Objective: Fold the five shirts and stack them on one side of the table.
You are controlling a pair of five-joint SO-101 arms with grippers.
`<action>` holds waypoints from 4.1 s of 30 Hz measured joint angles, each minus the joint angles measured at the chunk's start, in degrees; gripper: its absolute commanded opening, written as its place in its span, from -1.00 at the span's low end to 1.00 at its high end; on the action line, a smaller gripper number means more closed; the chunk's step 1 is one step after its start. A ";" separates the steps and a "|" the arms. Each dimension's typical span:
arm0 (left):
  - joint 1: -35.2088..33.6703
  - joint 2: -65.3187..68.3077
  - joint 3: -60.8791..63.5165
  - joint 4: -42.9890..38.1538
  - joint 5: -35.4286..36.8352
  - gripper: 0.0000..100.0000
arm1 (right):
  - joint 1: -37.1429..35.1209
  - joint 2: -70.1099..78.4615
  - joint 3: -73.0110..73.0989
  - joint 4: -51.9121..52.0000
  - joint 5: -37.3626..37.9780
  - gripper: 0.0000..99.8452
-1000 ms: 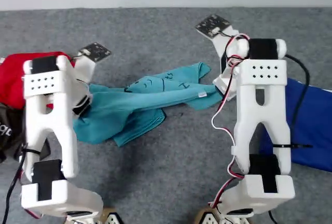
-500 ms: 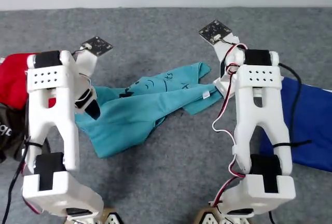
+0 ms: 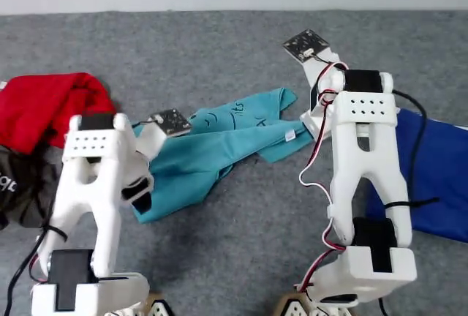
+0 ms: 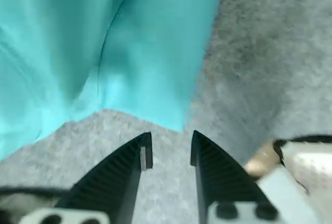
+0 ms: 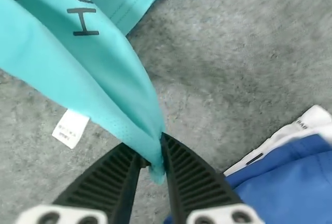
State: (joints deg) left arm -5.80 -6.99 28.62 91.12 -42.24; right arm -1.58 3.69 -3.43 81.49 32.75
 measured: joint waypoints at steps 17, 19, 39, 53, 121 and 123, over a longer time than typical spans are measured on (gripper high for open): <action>-2.11 35.96 -32.88 -14.24 11.87 -0.76 | 0.00 0.00 0.00 4.40 -2.02 -0.98; -2.11 38.33 -41.23 -9.76 12.04 -0.76 | 0.00 0.00 0.00 4.48 -2.02 -0.98; -0.62 23.56 -40.70 7.74 4.13 -0.76 | 0.00 0.00 0.00 4.48 -4.13 -0.98; -4.13 17.32 -16.97 -3.16 -1.49 -0.58 | 0.00 0.00 0.00 4.48 -4.13 -0.98; -4.92 -10.11 -93.27 -5.36 6.24 -0.97 | 8.26 -60.13 -0.09 -25.14 12.40 -0.98; -2.90 -10.20 -95.91 -1.49 3.25 -0.97 | 8.88 -61.19 -0.09 -25.14 13.27 -0.98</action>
State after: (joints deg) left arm -8.70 -17.19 -67.30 89.63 -38.99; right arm 7.30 -57.49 -3.52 56.35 46.02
